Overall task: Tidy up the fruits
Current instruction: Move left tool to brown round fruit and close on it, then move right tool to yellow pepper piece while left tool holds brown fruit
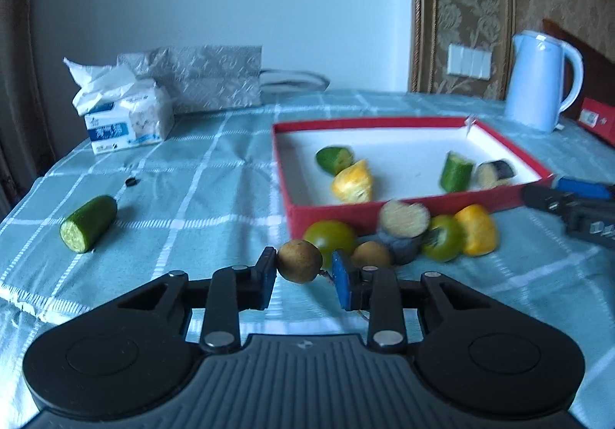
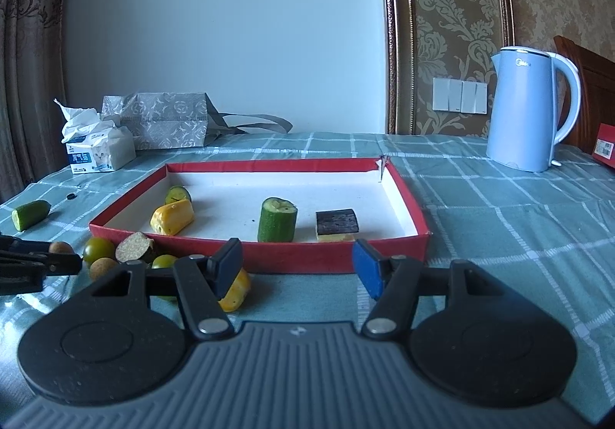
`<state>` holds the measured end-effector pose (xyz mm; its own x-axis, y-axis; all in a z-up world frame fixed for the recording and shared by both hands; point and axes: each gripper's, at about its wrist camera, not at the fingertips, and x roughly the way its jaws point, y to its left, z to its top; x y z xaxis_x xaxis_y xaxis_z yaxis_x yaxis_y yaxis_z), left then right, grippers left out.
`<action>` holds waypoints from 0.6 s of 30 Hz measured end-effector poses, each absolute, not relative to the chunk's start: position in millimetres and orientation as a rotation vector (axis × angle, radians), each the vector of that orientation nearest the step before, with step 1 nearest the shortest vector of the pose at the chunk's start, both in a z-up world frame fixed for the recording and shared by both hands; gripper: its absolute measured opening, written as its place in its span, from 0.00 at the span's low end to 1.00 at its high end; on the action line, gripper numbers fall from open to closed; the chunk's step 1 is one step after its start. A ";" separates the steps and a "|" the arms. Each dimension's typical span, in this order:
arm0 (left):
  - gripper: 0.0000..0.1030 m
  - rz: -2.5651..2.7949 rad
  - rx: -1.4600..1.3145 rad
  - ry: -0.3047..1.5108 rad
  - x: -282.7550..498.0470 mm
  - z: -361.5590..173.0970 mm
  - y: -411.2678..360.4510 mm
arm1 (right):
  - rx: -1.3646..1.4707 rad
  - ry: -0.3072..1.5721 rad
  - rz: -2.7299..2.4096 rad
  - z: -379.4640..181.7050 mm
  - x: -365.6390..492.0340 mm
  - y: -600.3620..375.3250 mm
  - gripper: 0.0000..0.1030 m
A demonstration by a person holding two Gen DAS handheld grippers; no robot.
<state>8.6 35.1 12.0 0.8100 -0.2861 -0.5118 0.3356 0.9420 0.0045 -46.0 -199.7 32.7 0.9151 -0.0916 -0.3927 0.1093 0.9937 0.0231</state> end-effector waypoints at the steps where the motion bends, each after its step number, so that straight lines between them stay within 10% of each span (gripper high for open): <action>1: 0.30 -0.346 0.086 0.525 4.3 14.5 33.3 | 0.048 0.403 -0.108 32.6 -46.5 -200.3 0.60; 18: 0.30 -0.399 0.050 0.513 -17.6 5.6 14.0 | 0.065 0.466 -0.021 28.1 -38.7 -193.1 0.60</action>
